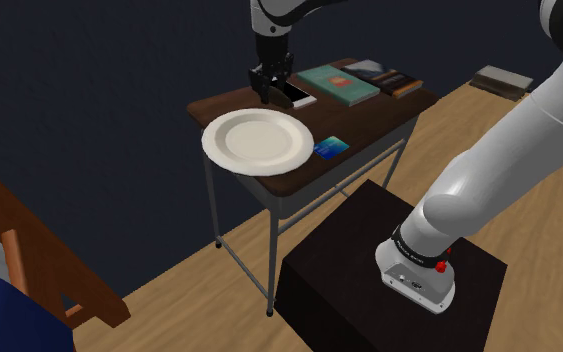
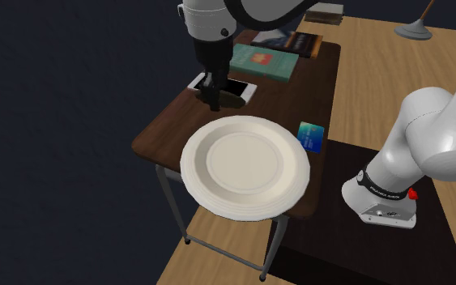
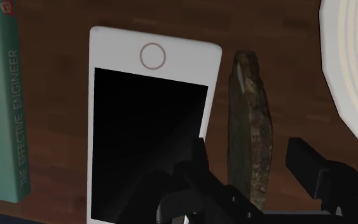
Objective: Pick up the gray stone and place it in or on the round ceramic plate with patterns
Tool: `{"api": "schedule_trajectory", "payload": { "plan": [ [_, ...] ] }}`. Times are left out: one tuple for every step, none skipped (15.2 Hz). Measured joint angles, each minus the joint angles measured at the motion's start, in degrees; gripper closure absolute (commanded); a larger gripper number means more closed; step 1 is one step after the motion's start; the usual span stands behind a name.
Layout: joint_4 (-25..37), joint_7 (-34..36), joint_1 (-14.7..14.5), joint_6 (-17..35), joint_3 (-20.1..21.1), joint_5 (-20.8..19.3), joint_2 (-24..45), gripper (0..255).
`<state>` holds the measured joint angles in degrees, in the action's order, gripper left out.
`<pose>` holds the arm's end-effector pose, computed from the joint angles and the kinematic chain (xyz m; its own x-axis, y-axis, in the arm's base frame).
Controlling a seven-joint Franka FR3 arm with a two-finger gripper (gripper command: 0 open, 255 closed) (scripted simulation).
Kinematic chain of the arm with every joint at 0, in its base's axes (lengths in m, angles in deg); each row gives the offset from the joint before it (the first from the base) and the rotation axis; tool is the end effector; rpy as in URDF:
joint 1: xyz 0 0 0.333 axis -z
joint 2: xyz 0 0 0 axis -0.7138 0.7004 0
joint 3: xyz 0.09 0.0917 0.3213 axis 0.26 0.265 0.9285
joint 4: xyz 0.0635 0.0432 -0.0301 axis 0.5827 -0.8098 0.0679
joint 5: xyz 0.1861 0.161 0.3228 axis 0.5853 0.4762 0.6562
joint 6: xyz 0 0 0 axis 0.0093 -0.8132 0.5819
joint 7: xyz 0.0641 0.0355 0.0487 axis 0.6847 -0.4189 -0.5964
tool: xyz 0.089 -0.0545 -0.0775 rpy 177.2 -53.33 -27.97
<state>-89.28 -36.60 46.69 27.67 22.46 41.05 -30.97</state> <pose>0.5084 0.0939 0.5143 0.9975 0.0710 -0.0049 0.0711 -0.9919 0.1048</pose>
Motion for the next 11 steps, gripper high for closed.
{"api": "schedule_trajectory", "payload": {
  "plan": [
    [0.00, 0.00, 0.00, 0.00, 0.00, 0.00, 0.00, 255],
    [0.00, 0.00, 0.00, 0.00, 0.00, 0.00, 0.00, 255],
    [0.00, 0.00, 0.00, 0.00, 0.00, 0.00, 0.00, 255],
    [0.00, 0.00, 0.00, 0.00, 0.00, 0.00, 0.00, 255],
    [0.00, 0.00, 0.00, 0.00, 0.00, 0.00, 0.00, 255],
    [-0.01, 0.00, 0.00, 0.00, 0.00, 0.00, 0.00, 255],
    [-0.01, 0.00, 0.00, 0.00, 0.00, 0.00, 0.00, 255],
    [-0.01, 0.00, 0.00, 0.00, 0.00, 0.00, 0.00, 255],
    [-0.01, 0.00, 0.00, 0.00, 0.00, 0.00, 0.00, 255],
    [0.49, -0.07, 0.02, -0.45, -0.02, 0.00, 0.04, 255],
    [0.98, -0.11, 0.01, -1.04, -0.02, 0.04, -0.06, 255]
  ]
}}
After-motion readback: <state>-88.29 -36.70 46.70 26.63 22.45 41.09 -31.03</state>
